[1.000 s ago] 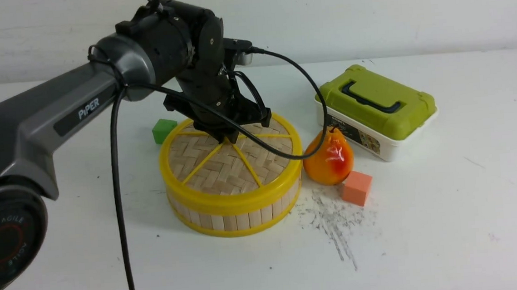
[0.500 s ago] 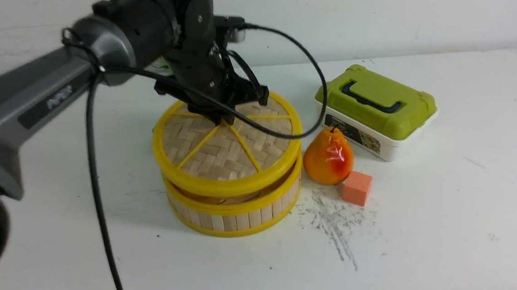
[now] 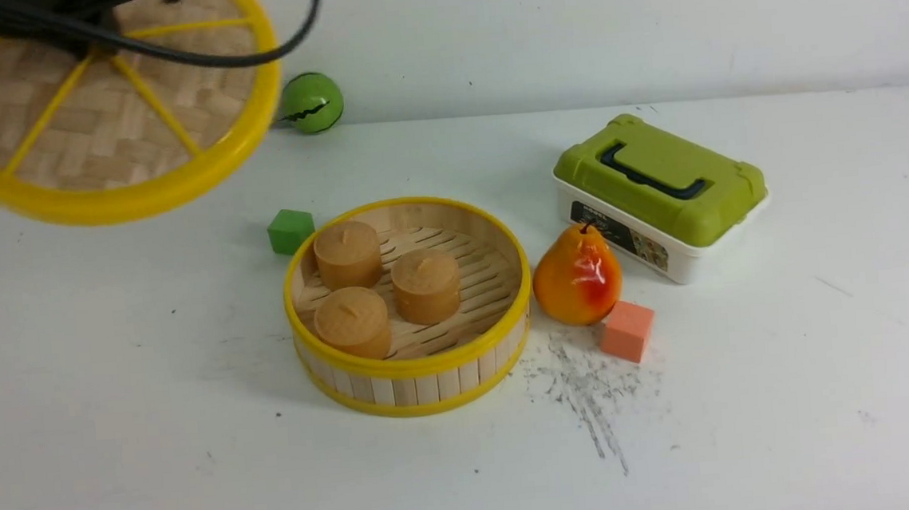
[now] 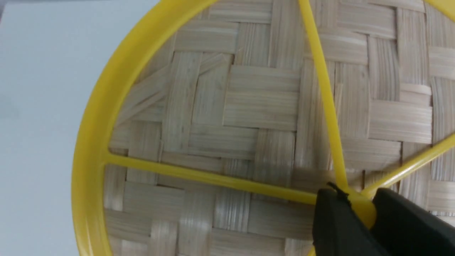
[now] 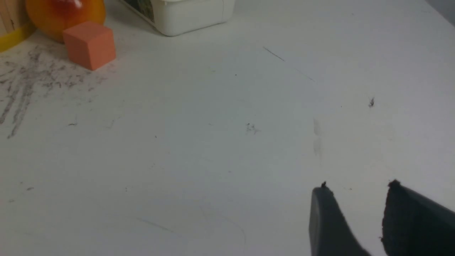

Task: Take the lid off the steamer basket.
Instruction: Use the left arm to place the steamer lid on the table

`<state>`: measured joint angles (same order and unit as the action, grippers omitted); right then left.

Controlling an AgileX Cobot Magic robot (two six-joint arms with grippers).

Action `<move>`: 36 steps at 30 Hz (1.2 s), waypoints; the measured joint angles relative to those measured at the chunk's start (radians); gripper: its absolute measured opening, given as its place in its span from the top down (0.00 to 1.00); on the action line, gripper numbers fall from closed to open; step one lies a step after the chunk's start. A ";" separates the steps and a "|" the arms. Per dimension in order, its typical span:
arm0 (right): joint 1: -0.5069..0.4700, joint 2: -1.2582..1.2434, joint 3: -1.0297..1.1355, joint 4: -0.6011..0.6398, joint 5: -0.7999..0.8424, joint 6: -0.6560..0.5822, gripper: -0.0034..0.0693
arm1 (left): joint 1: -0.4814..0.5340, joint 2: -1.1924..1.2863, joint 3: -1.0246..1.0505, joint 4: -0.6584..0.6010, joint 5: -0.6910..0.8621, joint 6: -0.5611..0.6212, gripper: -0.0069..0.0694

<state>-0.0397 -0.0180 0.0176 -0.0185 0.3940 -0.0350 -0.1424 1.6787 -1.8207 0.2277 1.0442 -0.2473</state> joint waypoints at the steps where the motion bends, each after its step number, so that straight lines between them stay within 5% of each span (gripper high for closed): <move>1: 0.000 0.000 0.000 0.000 0.000 0.000 0.62 | 0.007 0.000 0.009 0.000 -0.004 -0.002 0.77; 7: 0.000 0.000 0.000 0.000 0.000 0.000 0.62 | 0.141 0.053 0.358 -0.085 -0.280 -0.064 0.77; 15: 0.000 0.000 0.000 0.000 0.000 0.000 0.62 | 0.142 0.188 0.434 -0.135 -0.432 -0.088 0.77; 23: 0.000 0.000 0.000 0.000 0.000 0.000 0.62 | 0.142 0.221 0.434 -0.169 -0.446 -0.106 0.72; 30: 0.000 0.000 0.000 0.000 0.000 0.000 0.62 | 0.142 0.208 0.434 -0.228 -0.372 -0.104 0.48; 36: 0.000 0.000 0.000 0.000 0.000 0.000 0.62 | 0.142 0.058 0.434 -0.369 -0.283 0.035 0.58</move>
<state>-0.0397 -0.0180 0.0176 -0.0185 0.3940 -0.0350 -0.0005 1.7370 -1.3863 -0.1416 0.7609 -0.2127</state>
